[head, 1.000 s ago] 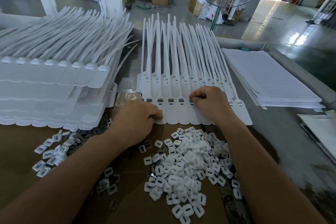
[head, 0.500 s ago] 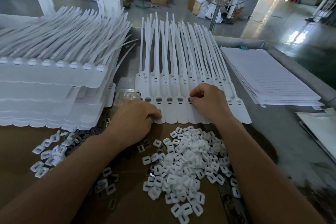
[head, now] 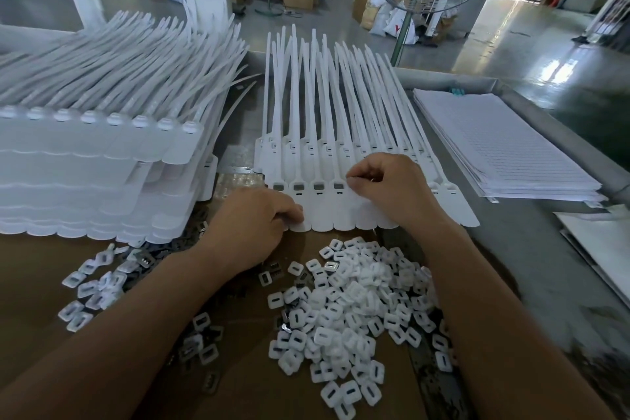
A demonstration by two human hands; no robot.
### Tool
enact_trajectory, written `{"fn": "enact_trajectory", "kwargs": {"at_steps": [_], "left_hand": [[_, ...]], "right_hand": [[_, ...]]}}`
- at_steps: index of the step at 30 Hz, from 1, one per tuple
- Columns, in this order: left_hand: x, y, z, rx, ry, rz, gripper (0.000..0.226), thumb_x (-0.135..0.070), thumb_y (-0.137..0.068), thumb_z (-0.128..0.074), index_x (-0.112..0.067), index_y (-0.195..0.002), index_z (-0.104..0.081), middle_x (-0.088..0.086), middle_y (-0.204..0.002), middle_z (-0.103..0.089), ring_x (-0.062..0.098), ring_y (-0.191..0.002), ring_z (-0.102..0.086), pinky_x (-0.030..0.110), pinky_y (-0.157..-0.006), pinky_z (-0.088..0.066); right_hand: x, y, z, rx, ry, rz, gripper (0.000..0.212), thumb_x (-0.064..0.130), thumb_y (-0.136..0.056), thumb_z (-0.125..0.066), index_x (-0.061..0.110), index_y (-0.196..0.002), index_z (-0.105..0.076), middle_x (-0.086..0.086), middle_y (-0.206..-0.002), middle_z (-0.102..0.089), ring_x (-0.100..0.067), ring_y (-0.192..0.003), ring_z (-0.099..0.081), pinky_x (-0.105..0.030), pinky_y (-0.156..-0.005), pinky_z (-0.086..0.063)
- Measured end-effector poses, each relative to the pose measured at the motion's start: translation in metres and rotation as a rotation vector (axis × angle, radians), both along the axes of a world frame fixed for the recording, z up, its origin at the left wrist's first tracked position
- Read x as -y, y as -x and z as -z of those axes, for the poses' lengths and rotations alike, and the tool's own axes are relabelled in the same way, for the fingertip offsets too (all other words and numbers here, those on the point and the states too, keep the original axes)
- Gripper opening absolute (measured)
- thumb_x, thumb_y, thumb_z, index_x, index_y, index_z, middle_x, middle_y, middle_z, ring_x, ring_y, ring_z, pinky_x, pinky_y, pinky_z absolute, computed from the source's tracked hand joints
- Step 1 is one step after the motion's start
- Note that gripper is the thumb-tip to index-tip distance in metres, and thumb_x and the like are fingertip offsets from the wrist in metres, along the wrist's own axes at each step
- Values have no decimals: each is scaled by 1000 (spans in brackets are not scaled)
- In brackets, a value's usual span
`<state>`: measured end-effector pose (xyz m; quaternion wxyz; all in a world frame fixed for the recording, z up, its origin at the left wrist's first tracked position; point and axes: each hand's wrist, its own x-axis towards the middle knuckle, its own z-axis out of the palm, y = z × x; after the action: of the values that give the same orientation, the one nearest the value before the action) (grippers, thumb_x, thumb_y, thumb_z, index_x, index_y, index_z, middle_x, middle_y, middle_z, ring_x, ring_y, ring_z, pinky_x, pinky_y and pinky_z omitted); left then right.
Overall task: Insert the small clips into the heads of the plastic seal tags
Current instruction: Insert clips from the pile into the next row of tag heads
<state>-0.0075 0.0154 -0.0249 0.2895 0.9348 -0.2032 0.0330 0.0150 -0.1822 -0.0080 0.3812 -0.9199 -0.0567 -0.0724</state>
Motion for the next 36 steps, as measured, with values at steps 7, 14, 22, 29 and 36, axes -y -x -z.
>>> {"fn": "enact_trajectory", "kwargs": {"at_steps": [7,14,22,29,36], "left_hand": [[-1,1,0,-76,118,-45,34,0,-85,-49,-23,-93,-71,-19,-79,-59,-9,-72,-51,1,-66,-35],[-2,0,1,-68,159,-42,35,5,-82,-49,-19,-88,-73,-6,-80,-68,-2,-73,-58,2,-62,-42],[-3,0,1,-51,172,-17,36,8,-80,-49,-16,-88,-74,-11,-74,-64,-4,-71,-57,-1,-64,-40],[-3,1,1,-29,133,-10,29,3,-81,-51,-17,-74,-71,-11,-66,-62,-4,-66,-55,4,-61,-38],[0,-1,2,-77,153,-44,35,5,-81,-50,-20,-92,-73,-12,-97,-68,-4,-91,-57,5,-84,-35]], "right_hand": [[-41,33,-13,-201,195,-533,12,14,-77,-71,19,-88,-74,16,-77,-67,6,-75,-60,-9,-76,-47],[-64,45,-7,-96,365,-583,17,21,-82,-66,19,-98,-73,3,-97,-69,-10,-87,-61,-28,-82,-48],[-65,43,-5,-97,396,-596,12,21,-81,-67,18,-92,-72,6,-97,-66,-9,-88,-57,-33,-82,-48],[-51,38,-11,-146,228,-572,15,12,-86,-59,22,-76,-55,6,-80,-62,-7,-74,-59,-24,-72,-50],[-25,27,-16,-96,-72,-320,20,9,-82,-65,23,-72,-55,1,-74,-67,-6,-67,-66,-17,-62,-53]]}}
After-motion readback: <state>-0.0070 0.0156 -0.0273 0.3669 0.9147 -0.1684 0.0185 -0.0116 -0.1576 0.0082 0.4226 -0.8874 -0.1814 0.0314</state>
